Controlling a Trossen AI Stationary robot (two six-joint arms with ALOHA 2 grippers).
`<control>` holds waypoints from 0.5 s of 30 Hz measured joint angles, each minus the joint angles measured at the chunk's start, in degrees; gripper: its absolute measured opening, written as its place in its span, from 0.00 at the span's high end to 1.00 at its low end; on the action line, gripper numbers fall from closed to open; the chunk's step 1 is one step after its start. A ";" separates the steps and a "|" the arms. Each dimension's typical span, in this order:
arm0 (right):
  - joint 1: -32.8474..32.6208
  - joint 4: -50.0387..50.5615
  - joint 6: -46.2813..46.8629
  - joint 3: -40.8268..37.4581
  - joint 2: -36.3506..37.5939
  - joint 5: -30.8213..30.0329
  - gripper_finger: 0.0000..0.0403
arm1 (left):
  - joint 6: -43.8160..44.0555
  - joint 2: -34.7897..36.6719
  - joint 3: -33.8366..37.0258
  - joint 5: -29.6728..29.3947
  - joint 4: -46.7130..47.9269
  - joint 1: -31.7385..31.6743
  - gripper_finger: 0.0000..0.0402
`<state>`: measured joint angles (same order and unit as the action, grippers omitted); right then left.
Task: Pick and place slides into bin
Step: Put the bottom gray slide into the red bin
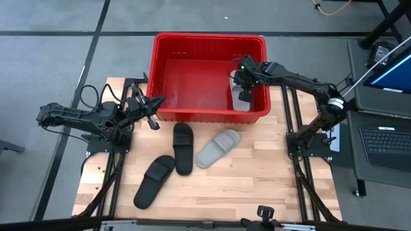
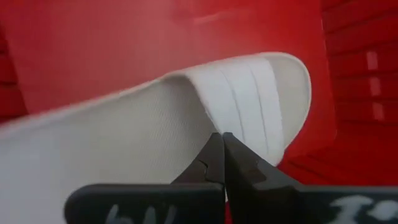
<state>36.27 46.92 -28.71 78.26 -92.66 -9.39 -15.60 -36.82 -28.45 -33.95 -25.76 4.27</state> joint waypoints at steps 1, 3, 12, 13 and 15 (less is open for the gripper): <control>0.00 -0.67 -0.09 -0.71 0.00 0.00 1.00 | 0.00 0.00 0.00 0.02 0.00 0.02 0.99; 0.31 -1.51 -0.10 -1.95 -0.02 0.04 1.00 | 0.81 -0.02 0.00 0.00 0.00 0.01 0.99; 2.72 -3.41 -0.81 -4.59 -0.03 -0.22 1.00 | 2.82 -0.02 0.00 0.00 0.04 0.02 0.99; 2.97 -3.63 -1.57 -4.59 -0.02 -0.22 1.00 | 2.82 -0.02 0.00 0.00 0.04 0.00 0.99; 3.31 -4.23 -3.30 -4.59 -0.02 -0.22 1.00 | 2.82 -0.02 0.00 -0.02 0.06 0.02 0.99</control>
<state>39.58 42.69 -32.00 73.67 -92.68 -9.60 -12.78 -36.84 -28.45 -33.98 -25.69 4.29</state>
